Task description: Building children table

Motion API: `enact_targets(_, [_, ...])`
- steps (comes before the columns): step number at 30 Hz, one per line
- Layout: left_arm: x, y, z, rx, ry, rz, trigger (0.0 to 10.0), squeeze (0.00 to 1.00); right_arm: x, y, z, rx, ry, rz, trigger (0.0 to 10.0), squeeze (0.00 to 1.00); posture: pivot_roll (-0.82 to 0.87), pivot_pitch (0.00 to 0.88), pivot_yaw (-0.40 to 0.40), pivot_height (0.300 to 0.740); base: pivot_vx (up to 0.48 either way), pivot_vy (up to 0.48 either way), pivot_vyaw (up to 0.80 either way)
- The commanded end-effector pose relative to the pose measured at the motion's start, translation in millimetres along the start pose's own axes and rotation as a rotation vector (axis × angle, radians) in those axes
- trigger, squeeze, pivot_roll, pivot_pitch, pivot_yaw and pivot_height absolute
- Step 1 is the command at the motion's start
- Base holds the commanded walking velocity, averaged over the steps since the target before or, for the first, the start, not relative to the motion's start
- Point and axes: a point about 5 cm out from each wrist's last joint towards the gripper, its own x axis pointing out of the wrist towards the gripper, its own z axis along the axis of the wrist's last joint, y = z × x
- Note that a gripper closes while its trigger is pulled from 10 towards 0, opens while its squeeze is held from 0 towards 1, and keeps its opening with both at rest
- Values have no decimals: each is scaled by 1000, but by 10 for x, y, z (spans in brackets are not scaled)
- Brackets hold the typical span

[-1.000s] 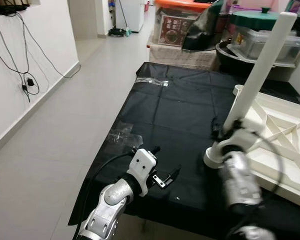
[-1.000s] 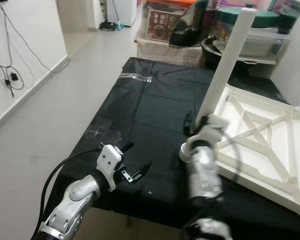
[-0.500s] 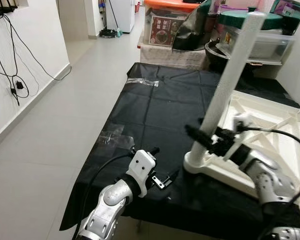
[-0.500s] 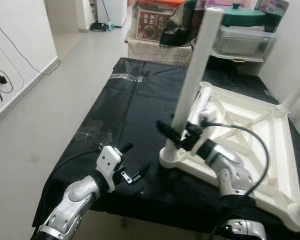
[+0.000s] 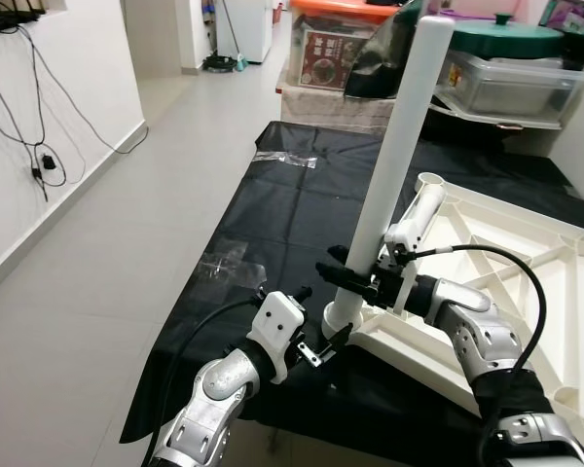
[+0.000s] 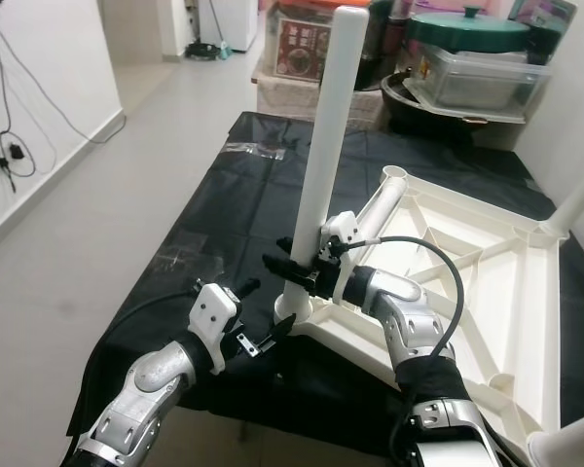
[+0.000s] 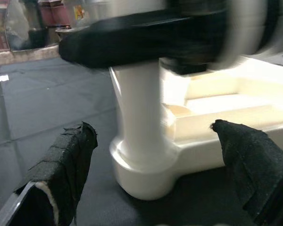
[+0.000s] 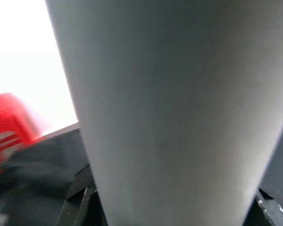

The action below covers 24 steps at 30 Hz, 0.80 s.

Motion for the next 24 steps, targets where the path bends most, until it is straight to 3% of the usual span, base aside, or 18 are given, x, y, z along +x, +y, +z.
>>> enact_targets(1, [-8, 0, -1, 7, 7, -2, 10000, 0, -173, -359, -31, 22, 13, -404, 0, 0, 82, 0, -89, 740, 0, 0, 0])
enact_targets(2, [-5, 6, -2, 7, 9, -3, 10000, 0, -296, -468, -35, 40, -4, -650, 0, 0, 75, 0, -82, 740, 0, 0, 0])
enact_targets(6, [-5, 6, -2, 7, 9, -3, 10000, 0, -296, -468, -35, 40, -4, -650, 0, 0, 75, 0, -82, 740, 0, 0, 0])
enact_targets(7, [0, 14, 1, 6, 9, -3, 10000, 0, -426, -506, -51, 61, -25, -839, 0, 0, 75, 0, -82, 740, 0, 0, 0])
enact_targets(8, [0, 14, 1, 6, 9, -3, 10000, 0, -426, -506, -51, 61, -25, -839, 0, 0, 75, 0, -82, 740, 0, 0, 0])
enact_targets(10, [6, 16, 2, 7, 9, -2, 10000, 0, -584, -343, -127, 114, -64, -1103, 0, 0, 77, 0, -85, 740, 0, 0, 0])
enact_targets(15, [7, 13, 2, 8, 8, -1, 10000, 0, -611, -220, -171, 156, -79, -1191, 0, 0, 81, 0, -89, 740, 0, 0, 0])
enact_targets(16, [6, 13, 1, 7, 8, 0, 10000, 0, -545, -164, -168, 168, -97, -1160, 5647, 0, 81, 0, -89, 740, 0, 0, 0])
enact_targets(17, [5, 14, 0, 6, 8, 1, 10000, 0, -479, -119, -159, 179, -118, -1111, 10000, 0, 81, 0, -89, 740, 0, 0, 0])
enact_targets(21, [4, 15, -1, 6, 9, 1, 10000, 0, -407, -68, -146, 187, -136, -1078, 10000, 0, 81, 0, -89, 740, 0, 0, 0])
enact_targets(22, [4, 14, -2, 5, 9, 1, 10000, 0, -381, -51, -109, 158, -171, -1049, 10000, 1000, 78, 0, -87, 740, 0, 0, 0])
enact_targets(24, [4, 15, -2, 5, 9, 1, 10000, 0, -393, -71, -78, 112, -206, -1032, 10000, 1000, 78, 0, -87, 740, 0, 0, 0])
